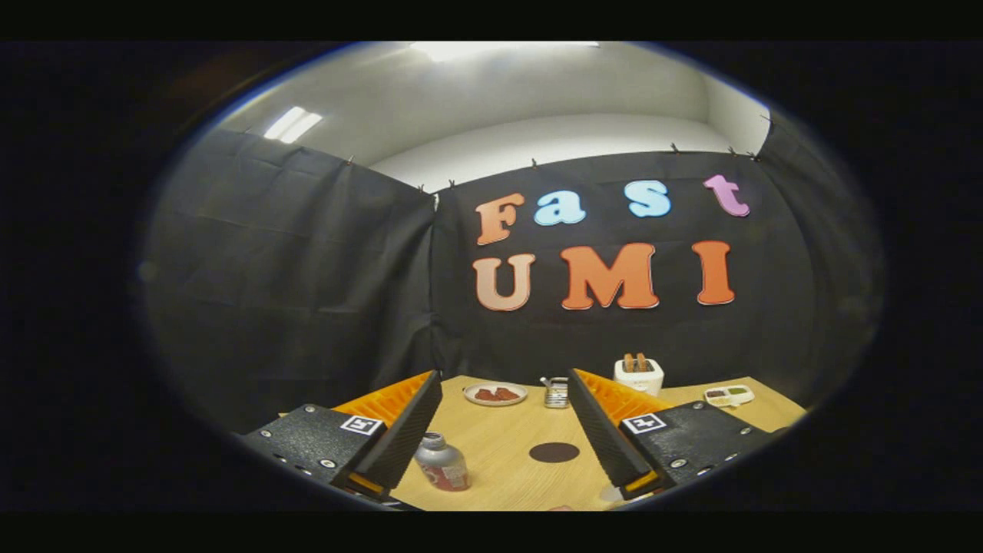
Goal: Take the bottle from table, then pour the juice into the cup, finally place the bottle on the coaster
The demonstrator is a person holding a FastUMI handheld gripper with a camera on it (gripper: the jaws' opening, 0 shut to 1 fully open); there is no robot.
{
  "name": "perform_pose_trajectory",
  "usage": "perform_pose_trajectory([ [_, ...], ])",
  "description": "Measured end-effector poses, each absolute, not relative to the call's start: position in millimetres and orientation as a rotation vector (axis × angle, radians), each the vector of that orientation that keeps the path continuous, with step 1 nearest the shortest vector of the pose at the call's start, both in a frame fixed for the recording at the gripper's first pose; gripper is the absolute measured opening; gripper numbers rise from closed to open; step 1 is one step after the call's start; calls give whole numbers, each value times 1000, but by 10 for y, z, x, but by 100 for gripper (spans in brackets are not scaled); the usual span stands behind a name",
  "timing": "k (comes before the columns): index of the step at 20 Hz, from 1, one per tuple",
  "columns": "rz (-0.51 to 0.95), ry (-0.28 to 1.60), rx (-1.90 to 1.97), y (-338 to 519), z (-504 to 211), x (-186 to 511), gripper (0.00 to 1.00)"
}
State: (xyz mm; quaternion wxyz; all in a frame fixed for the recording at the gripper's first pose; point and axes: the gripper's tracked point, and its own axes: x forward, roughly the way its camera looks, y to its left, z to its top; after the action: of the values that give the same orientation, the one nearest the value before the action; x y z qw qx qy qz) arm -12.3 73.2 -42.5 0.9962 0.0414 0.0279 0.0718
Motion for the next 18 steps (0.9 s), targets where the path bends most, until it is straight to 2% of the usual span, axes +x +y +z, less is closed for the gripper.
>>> perform_pose_trajectory([
  [8, 244, 157, 171, 1255, -1008, -249, 98],
  [18, 237, 284, 201, 1567, -1736, -165, 97],
])
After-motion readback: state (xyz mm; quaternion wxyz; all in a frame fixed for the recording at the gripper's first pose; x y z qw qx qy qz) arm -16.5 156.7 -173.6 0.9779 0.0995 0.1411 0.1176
